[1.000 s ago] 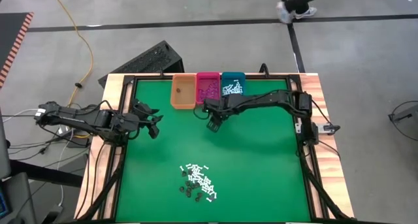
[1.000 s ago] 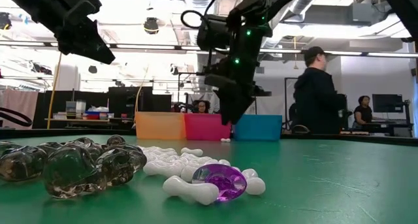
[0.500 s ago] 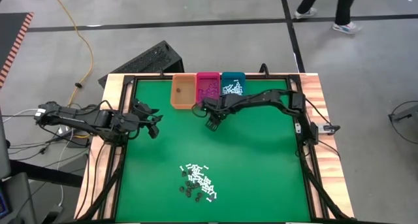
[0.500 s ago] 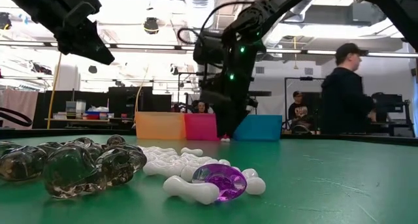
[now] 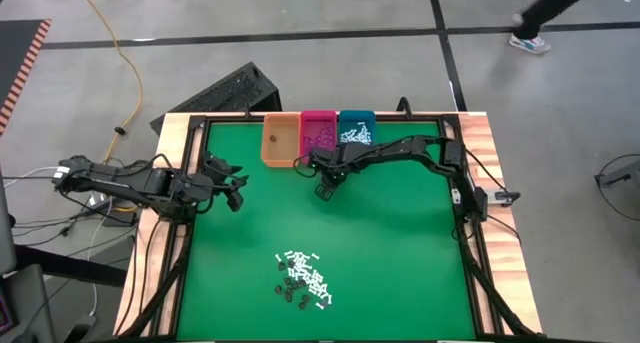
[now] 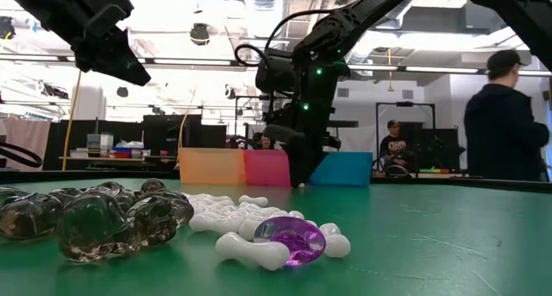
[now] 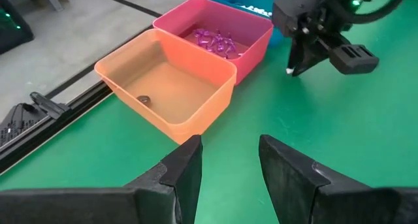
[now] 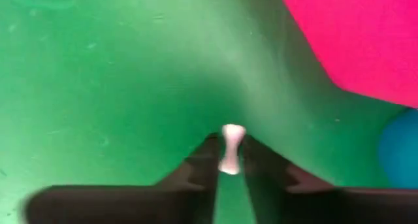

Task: Sort Halloween decoration
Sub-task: Put the white bone toy into the blue bin

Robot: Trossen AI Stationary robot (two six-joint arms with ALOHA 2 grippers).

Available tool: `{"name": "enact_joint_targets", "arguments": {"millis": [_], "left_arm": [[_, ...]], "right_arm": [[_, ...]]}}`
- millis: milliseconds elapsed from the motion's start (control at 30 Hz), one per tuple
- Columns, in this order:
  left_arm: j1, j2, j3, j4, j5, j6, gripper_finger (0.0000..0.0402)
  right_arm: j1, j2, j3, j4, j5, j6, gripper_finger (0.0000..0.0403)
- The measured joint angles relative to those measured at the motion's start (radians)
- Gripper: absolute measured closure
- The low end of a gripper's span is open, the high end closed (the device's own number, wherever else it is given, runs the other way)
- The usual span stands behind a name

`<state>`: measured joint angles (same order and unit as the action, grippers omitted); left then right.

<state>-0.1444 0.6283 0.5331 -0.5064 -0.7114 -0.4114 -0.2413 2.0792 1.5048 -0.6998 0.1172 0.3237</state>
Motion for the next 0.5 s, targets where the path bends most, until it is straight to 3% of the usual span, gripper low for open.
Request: {"name": "enact_joint_targets", "arguments": {"millis": [133,500], "left_arm": [[0.0,0.0,0.0,0.0,-0.007,-0.002,0.0258],[0.0,0.0,0.0,-0.001,-0.007,-0.023,0.0258]], "right_arm": [[0.006,0.001,-0.001,-0.002,-0.011,-0.003,0.0384],[0.065,-0.018,-0.003,-0.048,-0.004,0.008,0.0387]]}}
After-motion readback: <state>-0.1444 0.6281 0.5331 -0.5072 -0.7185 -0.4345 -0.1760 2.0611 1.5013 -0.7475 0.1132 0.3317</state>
